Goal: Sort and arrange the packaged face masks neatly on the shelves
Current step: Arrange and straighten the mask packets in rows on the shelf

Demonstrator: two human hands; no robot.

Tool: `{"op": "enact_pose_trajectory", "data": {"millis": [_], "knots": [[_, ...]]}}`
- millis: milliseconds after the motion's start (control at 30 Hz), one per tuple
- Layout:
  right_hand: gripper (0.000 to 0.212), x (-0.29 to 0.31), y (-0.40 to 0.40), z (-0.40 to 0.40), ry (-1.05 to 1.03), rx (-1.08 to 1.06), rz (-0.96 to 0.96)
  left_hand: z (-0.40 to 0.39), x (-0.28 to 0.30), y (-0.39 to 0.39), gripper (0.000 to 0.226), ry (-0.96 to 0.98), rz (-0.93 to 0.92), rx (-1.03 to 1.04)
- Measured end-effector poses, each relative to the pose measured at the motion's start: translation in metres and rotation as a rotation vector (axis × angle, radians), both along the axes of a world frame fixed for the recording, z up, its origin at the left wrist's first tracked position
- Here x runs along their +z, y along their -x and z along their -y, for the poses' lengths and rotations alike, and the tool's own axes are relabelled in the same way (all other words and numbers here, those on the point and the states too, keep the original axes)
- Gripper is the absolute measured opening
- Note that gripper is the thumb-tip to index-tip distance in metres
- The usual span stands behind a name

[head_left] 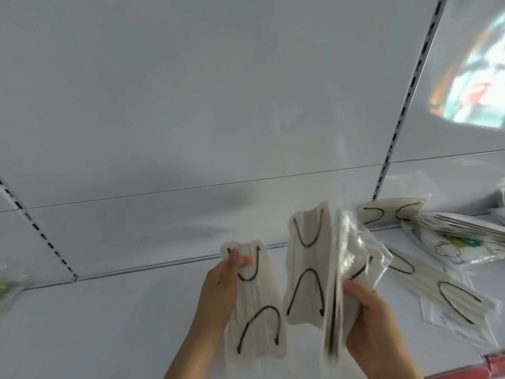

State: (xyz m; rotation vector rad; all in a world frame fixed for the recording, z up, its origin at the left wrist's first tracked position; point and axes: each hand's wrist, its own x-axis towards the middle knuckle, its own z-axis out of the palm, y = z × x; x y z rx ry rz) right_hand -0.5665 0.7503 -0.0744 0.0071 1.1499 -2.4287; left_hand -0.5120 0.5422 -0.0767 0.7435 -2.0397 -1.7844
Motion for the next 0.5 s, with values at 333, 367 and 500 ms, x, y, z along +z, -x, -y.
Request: {"op": "enact_pose_trajectory", "data": {"millis": [333, 367, 500], "knots": [[0.023, -0.017, -0.008, 0.01, -0.328, 0.024, 0.05, -0.014, -0.005, -0.006, 0.046, -0.401, -0.025, -0.181], [0.021, -0.017, -0.009, 0.009, -0.348, 0.044, 0.045, -0.015, -0.003, -0.007, 0.037, -0.419, -0.015, -0.191], [0.014, -0.018, -0.012, 0.01, -0.42, 0.047, 0.003, -0.02, -0.001, -0.009, 0.016, -0.243, -0.003, -0.182]]}}
